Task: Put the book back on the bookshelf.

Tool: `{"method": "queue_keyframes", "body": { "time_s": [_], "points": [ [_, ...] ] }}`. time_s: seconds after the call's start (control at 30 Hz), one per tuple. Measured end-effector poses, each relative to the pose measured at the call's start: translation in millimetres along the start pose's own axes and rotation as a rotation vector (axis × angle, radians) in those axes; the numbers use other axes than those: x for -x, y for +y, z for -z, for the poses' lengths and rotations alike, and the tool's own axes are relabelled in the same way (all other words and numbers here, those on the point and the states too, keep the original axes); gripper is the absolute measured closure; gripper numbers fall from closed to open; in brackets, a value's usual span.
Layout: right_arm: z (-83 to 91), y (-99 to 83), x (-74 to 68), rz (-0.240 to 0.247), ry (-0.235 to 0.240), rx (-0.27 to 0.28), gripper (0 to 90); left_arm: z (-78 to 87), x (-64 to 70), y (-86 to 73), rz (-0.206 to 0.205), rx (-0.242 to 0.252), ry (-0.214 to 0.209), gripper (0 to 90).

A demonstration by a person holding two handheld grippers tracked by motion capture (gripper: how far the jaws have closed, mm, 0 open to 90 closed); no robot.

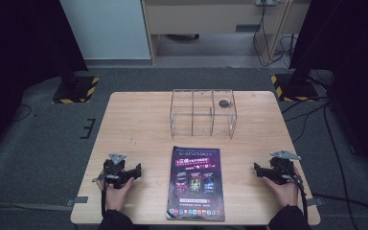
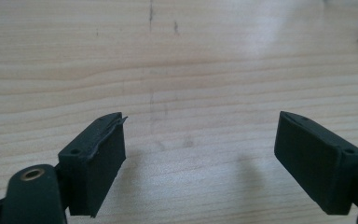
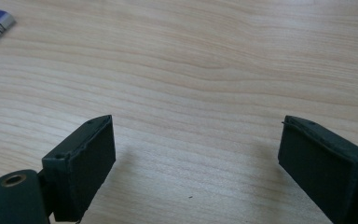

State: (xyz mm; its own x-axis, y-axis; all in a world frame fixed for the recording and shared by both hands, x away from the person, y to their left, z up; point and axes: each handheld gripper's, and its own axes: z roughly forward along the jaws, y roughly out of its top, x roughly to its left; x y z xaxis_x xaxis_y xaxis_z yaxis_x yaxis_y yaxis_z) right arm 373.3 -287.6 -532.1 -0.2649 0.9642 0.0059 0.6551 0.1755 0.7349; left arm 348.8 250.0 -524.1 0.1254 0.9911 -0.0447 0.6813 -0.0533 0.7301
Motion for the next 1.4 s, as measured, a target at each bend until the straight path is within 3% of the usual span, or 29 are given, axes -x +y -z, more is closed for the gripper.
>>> {"method": "queue_keyframes", "body": {
  "time_s": [0.33,0.6,0.9,1.3,1.4],
  "points": [
    [19.4,5.0,-9.0,-0.046,0.051,0.047,10.6,21.1,9.8,2.6,0.000,0.070,-0.062,16.7],
    [33.3,12.5,-23.5,-0.019,0.080,0.091,9.7,31.1,23.4,4.3,-0.012,0.101,-0.113,17.9],
    [44.6,22.3,-35.8,-0.014,0.117,0.131,9.3,35.2,36.4,5.7,-0.017,0.124,-0.151,20.5],
    [48.3,31.5,-51.4,0.006,0.144,0.168,9.1,34.9,57.1,6.9,-0.057,0.131,-0.174,23.0],
    [49.2,33.0,-54.4,0.008,0.153,0.172,9.1,34.1,60.8,8.4,-0.047,0.133,-0.190,23.4]
  ]
}}
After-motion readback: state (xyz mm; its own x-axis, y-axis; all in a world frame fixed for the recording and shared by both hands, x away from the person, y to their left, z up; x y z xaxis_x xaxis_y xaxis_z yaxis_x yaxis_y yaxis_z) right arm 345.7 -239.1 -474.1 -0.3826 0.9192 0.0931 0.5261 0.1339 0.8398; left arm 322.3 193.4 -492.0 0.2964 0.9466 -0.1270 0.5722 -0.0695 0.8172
